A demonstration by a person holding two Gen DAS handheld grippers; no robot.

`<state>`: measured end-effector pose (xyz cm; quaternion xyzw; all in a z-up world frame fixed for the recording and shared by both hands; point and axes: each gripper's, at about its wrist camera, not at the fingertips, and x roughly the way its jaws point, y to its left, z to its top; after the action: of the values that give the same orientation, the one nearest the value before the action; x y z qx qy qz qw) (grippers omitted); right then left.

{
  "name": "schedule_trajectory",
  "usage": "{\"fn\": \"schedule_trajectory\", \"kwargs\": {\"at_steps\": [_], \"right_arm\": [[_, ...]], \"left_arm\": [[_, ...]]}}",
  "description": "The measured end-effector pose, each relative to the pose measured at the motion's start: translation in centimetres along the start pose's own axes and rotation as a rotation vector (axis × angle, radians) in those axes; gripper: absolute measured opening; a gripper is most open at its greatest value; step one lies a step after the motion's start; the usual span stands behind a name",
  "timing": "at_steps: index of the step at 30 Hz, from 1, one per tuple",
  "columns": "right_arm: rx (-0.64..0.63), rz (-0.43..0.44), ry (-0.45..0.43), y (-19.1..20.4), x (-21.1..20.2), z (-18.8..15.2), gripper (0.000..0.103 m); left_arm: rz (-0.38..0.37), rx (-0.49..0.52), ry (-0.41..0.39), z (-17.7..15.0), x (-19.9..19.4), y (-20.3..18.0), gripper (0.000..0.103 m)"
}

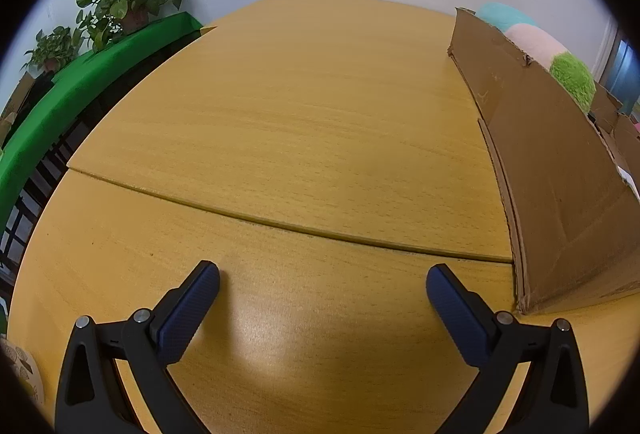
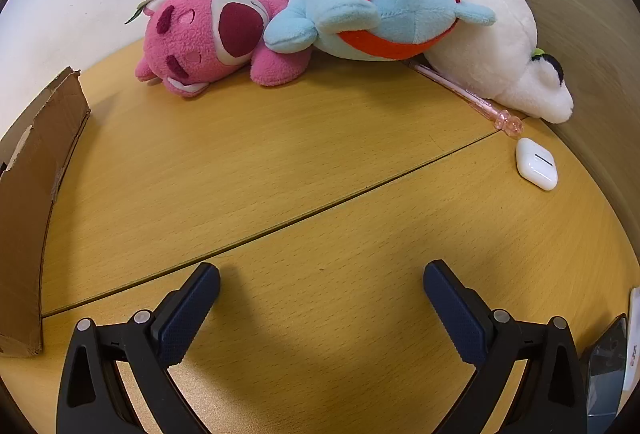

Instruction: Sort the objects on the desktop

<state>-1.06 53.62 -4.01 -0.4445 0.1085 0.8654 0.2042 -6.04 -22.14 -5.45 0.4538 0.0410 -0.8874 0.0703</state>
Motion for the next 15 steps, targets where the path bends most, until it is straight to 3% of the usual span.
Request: {"fn": "schedule_trajectory", "kwargs": {"at_steps": [15], "right_arm": [[0.005, -0.006, 0.001, 0.25, -0.69, -0.26, 0.103]], "left_arm": [[0.003, -0.008, -0.007, 0.62, 0.62, 0.10, 0.103]]}}
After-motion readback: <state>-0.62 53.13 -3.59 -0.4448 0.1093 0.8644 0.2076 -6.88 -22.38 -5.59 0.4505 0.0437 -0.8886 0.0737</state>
